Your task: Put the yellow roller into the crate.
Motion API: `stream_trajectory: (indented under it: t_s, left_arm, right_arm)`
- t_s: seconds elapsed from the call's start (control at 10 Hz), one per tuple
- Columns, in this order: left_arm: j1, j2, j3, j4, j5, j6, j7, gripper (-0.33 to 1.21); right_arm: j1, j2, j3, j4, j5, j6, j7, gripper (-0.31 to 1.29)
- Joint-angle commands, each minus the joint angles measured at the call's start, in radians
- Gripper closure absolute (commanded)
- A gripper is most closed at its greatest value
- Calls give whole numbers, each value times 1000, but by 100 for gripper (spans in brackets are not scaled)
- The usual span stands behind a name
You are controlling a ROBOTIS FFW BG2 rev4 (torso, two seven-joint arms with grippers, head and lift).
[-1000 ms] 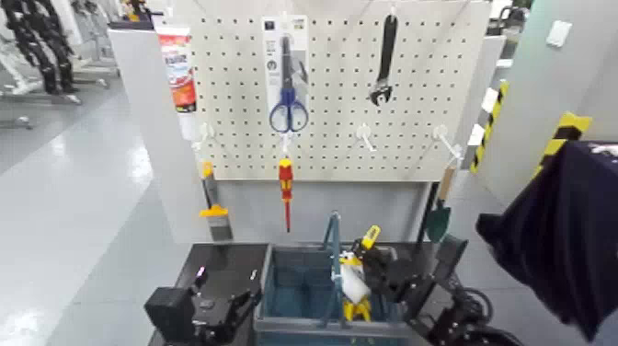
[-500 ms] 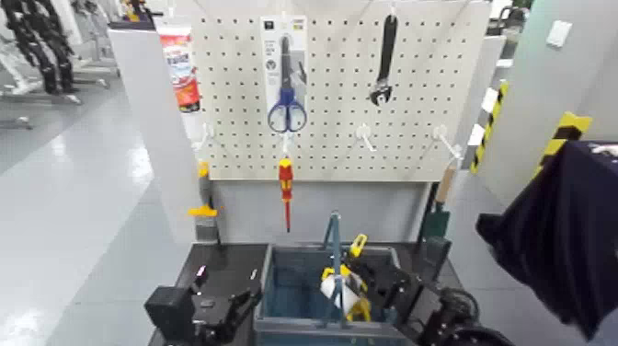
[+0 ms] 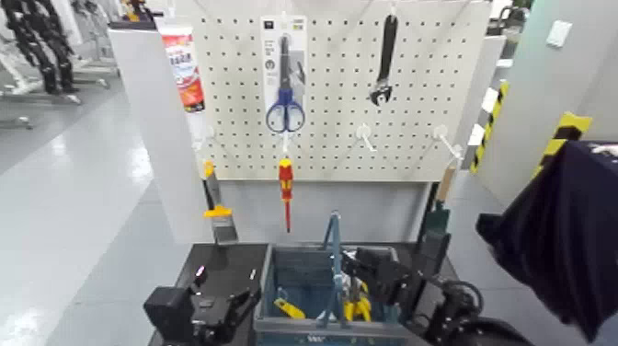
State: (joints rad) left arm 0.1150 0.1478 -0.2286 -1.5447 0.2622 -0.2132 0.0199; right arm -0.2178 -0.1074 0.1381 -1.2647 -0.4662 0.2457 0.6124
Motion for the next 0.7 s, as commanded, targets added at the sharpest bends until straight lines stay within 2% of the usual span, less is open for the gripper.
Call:
stream_trajectory:
  t_s: [0.1, 0.4, 0.7]
  left_arm:
    - [3, -2, 3, 0, 0, 0, 0, 17]
    - [5, -5, 5, 2, 0, 0, 0, 17]
    - [8, -8, 8, 0, 0, 3, 0, 17]
  right_arm:
    - [15, 0, -26, -44, 58, -6, -16, 4]
    - [58, 0, -46, -127, 115, -28, -65, 4]
    - [181, 5, -81, -294, 195, -94, -204, 5]
